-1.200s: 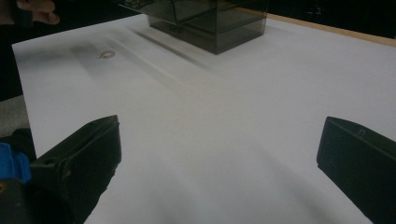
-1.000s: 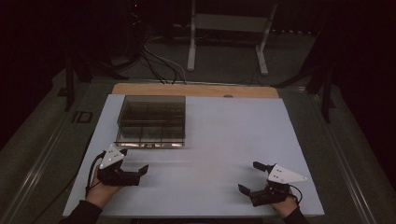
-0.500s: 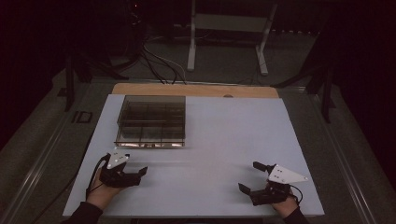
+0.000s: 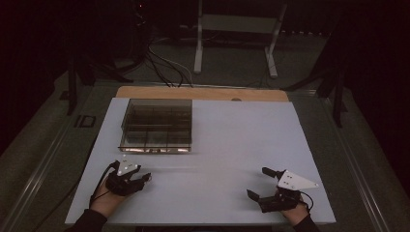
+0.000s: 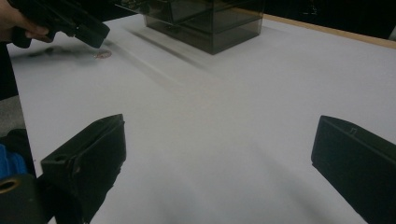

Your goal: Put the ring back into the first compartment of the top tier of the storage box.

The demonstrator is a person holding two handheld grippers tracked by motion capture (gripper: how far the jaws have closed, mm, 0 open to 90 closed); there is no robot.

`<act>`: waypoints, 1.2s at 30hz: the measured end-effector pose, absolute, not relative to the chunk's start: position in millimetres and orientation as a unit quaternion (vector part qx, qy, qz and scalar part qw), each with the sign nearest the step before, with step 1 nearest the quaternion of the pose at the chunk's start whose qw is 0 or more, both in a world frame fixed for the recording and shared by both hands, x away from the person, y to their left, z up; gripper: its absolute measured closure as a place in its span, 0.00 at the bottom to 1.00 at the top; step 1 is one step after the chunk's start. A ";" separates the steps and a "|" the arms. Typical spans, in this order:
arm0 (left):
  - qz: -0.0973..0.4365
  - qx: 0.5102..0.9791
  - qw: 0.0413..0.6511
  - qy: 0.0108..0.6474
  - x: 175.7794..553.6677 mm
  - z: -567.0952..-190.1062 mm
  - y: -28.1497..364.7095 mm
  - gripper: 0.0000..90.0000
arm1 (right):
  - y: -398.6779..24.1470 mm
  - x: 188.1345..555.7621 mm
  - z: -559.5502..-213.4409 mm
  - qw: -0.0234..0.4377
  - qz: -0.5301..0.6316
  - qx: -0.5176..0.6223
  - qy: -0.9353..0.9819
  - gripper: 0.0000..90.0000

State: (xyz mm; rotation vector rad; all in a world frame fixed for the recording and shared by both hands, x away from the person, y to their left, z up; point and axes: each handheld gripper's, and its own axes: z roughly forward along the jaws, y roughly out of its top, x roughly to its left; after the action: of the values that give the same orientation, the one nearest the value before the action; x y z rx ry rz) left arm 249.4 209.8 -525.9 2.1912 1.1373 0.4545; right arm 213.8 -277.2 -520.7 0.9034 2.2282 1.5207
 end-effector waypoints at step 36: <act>0.159 0.844 0.289 0.423 254.9 -532.2 202.8 1.00 | -275.6 214.3 -522.1 0.145 0.523 0.313 0.779 0.03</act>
State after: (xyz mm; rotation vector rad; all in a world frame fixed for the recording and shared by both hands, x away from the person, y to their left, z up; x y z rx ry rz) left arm 254.9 202.8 -532.2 2.2541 1.1281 0.4238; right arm 214.3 -275.6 -522.1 0.9024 2.2458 1.5063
